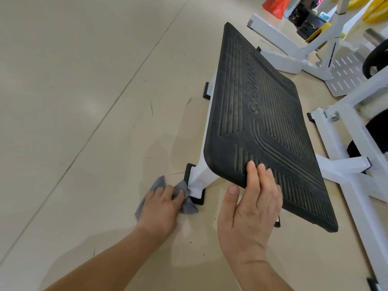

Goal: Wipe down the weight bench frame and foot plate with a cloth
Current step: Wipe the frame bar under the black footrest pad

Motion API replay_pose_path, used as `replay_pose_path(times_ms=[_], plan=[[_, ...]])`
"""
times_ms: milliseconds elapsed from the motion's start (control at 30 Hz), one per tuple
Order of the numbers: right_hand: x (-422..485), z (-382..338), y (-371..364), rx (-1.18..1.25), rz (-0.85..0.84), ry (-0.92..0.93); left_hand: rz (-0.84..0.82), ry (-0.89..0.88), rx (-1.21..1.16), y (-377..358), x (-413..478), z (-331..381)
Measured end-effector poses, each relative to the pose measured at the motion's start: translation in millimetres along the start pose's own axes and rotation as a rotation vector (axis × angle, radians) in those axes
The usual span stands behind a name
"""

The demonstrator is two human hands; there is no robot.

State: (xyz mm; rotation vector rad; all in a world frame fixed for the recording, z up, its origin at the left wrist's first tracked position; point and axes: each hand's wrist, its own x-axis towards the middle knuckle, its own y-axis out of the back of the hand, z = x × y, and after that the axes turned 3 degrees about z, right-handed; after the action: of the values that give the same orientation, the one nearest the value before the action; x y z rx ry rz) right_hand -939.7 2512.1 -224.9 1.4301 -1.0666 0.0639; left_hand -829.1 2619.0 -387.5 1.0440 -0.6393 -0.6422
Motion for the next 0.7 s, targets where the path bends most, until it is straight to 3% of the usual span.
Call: replay_pose_path(times_ms=[133, 233, 333, 500, 633, 700], plan=[[-1, 0, 0, 0.01, 0.002, -0.003, -0.041, 0.024, -0.069, 23, 15, 24], [-3, 2, 4, 0.012, -0.027, 0.001, -0.236, 0.105, 0.037, 21, 20, 49], [0, 6, 5, 0.013, -0.086, 0.016, -0.264, 0.111, 0.025, 10, 17, 76], [7, 26, 25, 0.0, -0.315, 0.204, -0.27, 0.146, -0.323, -8, 2, 109], [-12, 48, 56, 0.003, -0.421, 0.38, -0.193, 0.547, -0.936, 37, -6, 131], [-49, 61, 68, 0.114, -0.43, 0.297, -0.2, 0.637, -1.109, 57, -6, 140]])
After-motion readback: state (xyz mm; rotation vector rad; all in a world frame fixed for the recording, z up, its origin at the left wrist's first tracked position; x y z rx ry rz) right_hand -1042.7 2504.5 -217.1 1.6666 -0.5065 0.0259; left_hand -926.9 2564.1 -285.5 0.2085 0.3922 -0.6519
